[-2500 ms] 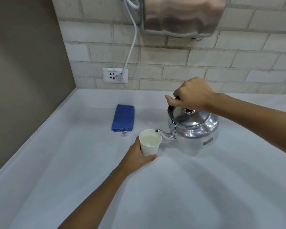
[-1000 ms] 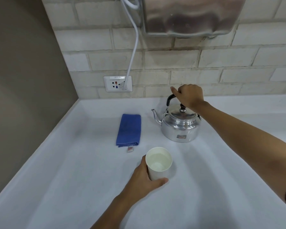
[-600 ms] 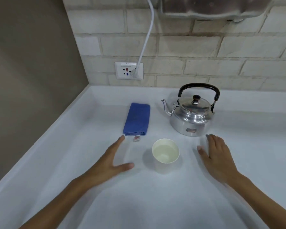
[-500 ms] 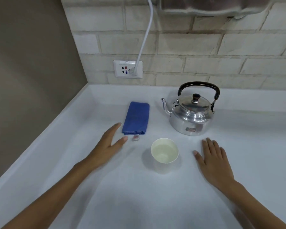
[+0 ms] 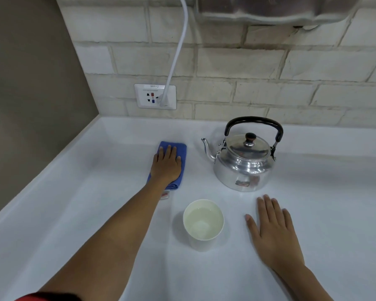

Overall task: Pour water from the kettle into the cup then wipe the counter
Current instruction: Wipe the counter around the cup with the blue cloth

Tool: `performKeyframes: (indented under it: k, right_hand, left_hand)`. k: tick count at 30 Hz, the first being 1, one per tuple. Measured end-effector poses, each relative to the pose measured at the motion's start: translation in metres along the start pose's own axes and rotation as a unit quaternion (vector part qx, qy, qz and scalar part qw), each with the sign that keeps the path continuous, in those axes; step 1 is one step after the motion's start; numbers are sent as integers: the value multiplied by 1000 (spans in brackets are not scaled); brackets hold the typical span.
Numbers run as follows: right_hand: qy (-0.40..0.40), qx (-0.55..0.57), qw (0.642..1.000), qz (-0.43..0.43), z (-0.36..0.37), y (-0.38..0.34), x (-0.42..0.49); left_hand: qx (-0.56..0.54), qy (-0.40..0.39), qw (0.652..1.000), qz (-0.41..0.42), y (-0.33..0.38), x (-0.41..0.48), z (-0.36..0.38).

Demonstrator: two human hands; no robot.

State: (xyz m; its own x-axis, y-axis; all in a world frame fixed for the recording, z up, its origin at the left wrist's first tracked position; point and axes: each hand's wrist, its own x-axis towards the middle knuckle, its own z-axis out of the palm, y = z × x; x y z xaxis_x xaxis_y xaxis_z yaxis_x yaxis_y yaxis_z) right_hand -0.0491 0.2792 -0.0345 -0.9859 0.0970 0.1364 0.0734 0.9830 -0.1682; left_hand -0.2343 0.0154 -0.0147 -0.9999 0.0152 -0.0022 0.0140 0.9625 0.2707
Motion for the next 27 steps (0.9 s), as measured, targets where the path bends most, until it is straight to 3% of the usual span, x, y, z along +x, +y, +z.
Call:
performKeyframes:
  k: [4,9,14,18,23,27]
  right_hand:
    - [0,-11,1000,-6,-4,0,2]
    - [-1,-10,1000,-12,-3,1,1]
    - [-9,-8,1000,-10,-2,1,0]
    - [9,-20,1000,-17,-5,-1,1]
    - [12,-31,999,-28,-7,-2,3]
    - [-5,-23,999,-26,-8,1,3]
  left_hand:
    - [24,-25,999,40,9,-13,2]
    - [42,-44,980,191,8,-77,3]
    - [11,-67,947,315,-48,-148,-11]
    - [20,-70,958,277,-69,-140,-28]
    - [42,-20,994,101,-24,-102,-14]
    - [38,-22,995,89,-9,-120,-8]
